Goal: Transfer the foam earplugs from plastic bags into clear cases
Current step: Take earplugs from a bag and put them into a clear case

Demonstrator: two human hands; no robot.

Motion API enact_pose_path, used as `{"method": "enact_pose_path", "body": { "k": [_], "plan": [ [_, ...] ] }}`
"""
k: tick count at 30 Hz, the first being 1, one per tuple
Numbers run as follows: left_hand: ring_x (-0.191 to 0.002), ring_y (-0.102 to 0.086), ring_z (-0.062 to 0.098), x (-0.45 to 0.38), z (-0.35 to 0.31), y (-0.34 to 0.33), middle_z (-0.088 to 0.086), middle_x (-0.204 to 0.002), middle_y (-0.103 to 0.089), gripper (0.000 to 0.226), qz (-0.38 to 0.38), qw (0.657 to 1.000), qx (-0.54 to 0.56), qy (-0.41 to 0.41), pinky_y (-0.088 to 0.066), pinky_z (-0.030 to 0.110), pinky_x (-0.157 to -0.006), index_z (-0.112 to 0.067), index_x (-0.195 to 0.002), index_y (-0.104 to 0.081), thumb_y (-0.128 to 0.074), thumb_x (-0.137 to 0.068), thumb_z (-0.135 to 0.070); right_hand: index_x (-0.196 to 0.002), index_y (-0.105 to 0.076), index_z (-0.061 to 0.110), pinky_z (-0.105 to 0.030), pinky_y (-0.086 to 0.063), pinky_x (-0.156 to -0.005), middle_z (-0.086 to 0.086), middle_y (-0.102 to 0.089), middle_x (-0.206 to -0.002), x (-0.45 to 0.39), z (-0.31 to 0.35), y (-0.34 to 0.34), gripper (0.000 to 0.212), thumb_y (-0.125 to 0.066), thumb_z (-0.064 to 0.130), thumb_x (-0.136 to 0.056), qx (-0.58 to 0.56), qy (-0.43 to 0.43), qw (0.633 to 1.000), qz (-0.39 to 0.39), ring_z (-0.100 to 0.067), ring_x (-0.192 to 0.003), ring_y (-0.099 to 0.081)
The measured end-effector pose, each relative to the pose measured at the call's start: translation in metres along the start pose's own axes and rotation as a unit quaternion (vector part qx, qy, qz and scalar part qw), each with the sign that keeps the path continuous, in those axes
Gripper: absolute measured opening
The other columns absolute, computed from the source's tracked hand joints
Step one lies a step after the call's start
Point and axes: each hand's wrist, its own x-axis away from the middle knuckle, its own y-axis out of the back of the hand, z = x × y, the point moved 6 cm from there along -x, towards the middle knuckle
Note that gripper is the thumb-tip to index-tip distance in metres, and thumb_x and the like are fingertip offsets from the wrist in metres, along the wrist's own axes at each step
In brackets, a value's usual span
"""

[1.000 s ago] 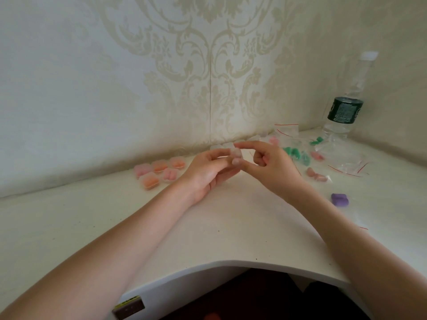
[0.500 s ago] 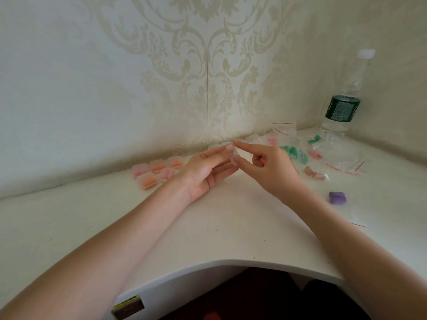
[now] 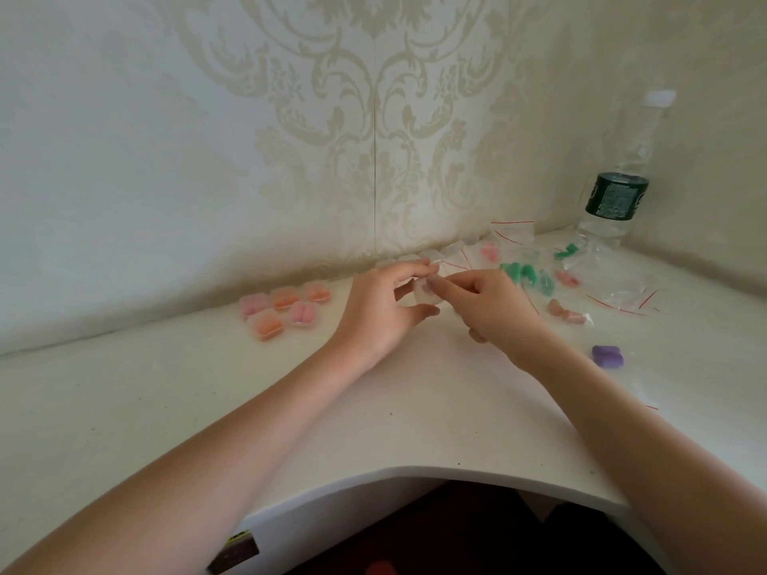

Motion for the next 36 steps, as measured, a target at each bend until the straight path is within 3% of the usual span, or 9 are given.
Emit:
{"method": "enact_pose_path", "body": {
  "k": [5, 10, 14, 18, 21, 24, 26, 31, 36],
  "plan": [
    [-0.092, -0.06, -0.012, -0.003, -0.003, 0.005, -0.009, -0.096, -0.064, 0.047, -0.016, 0.999, -0.018, -0.028, -0.047, 0.009, -0.085, -0.006, -0.109, -0.069, -0.081, -0.065, 0.006, -0.104, -0.063, -0.007, -0.02, -0.021, -0.04, 0.008, -0.029, -0.049, 0.001, -0.004, -0.005, 0.042, -0.054, 0.034, -0.096, -0.142, -0.054, 0.987, 0.061, -0.01, -0.046, -0.022],
    [-0.091, -0.058, -0.013, 0.0, -0.006, 0.004, -0.017, -0.093, -0.061, 0.046, 0.0, 0.999, -0.041, -0.031, -0.046, 0.009, -0.087, -0.007, -0.112, -0.068, -0.079, -0.068, 0.005, -0.094, -0.06, -0.008, -0.025, -0.025, -0.046, 0.002, -0.038, -0.06, 0.0, 0.002, -0.004, 0.038, -0.043, 0.025, -0.101, -0.013, 0.008, 1.0, 0.022, -0.013, -0.051, -0.029],
    [-0.104, -0.06, 0.01, 0.0, -0.009, -0.001, -0.006, -0.106, -0.062, 0.047, 0.021, 0.992, -0.1, -0.068, -0.048, 0.021, -0.094, -0.009, -0.117, -0.065, -0.075, -0.073, 0.003, -0.084, -0.054, -0.009, -0.024, -0.024, -0.052, 0.003, -0.037, -0.063, 0.0, 0.003, -0.005, 0.032, -0.036, 0.014, -0.098, 0.046, 0.049, 0.998, 0.001, -0.01, -0.053, -0.031],
    [-0.106, -0.057, 0.007, 0.001, -0.015, -0.003, 0.0, -0.113, -0.061, 0.043, 0.008, 0.997, -0.063, -0.044, -0.048, 0.015, -0.092, -0.008, -0.117, -0.063, -0.073, -0.077, 0.004, -0.073, -0.056, 0.014, -0.024, -0.026, -0.047, 0.001, -0.043, -0.063, -0.005, -0.004, 0.002, 0.03, -0.037, 0.013, -0.096, 0.012, 0.01, 1.0, -0.017, -0.014, -0.053, -0.035],
    [-0.102, -0.062, 0.001, 0.0, -0.011, 0.002, -0.006, -0.108, -0.065, 0.037, -0.018, 0.999, 0.023, 0.024, -0.05, 0.013, -0.083, -0.019, -0.103, -0.061, -0.071, -0.077, 0.006, -0.077, -0.06, 0.024, -0.024, -0.031, -0.049, 0.002, -0.045, -0.064, -0.004, -0.007, 0.006, 0.034, -0.035, 0.014, -0.097, -0.007, 0.0, 0.999, -0.037, -0.013, -0.056, -0.042],
    [-0.093, -0.068, 0.007, -0.001, 0.009, 0.005, -0.004, -0.101, -0.069, 0.033, -0.031, 0.986, 0.09, 0.138, -0.054, 0.025, -0.084, -0.024, -0.092, -0.054, -0.063, -0.081, 0.006, -0.087, -0.061, 0.017, -0.032, -0.048, -0.066, 0.01, -0.049, -0.071, -0.003, -0.004, 0.01, 0.03, -0.033, 0.014, -0.099, 0.024, 0.023, 0.996, -0.078, -0.015, -0.067, -0.054],
    [-0.09, -0.07, 0.017, 0.003, 0.019, 0.0, 0.005, -0.096, -0.071, 0.03, -0.002, 0.962, 0.164, 0.22, -0.056, 0.031, -0.084, -0.017, -0.095, -0.054, -0.059, -0.082, 0.01, -0.093, -0.061, 0.014, -0.034, -0.05, -0.075, 0.011, -0.051, -0.075, -0.005, -0.002, 0.011, 0.028, -0.034, 0.015, -0.099, 0.055, 0.038, 0.995, -0.076, -0.017, -0.076, -0.06],
    [-0.089, -0.071, 0.032, 0.011, 0.016, -0.014, 0.021, -0.103, -0.067, 0.048, 0.059, 0.872, 0.34, 0.347, -0.059, 0.027, -0.075, -0.009, -0.117, -0.053, -0.041, -0.083, 0.021, -0.098, -0.057, 0.017, -0.031, -0.04, -0.065, 0.005, -0.053, -0.075, -0.01, -0.012, 0.008, 0.023, -0.035, 0.024, -0.099, 0.101, -0.009, 0.993, -0.055, -0.021, -0.087, -0.066],
    [-0.083, -0.072, 0.03, 0.011, 0.021, -0.013, 0.019, -0.086, -0.07, 0.035, 0.035, 0.849, 0.357, 0.389, -0.058, 0.029, -0.076, -0.003, -0.11, -0.062, -0.039, -0.09, 0.014, -0.102, -0.059, 0.012, -0.019, -0.032, -0.041, 0.002, -0.034, -0.067, -0.013, -0.014, 0.012, 0.033, -0.028, 0.014, -0.091, -0.184, -0.119, 0.975, -0.04, -0.011, -0.052, -0.033]
  ]
}}
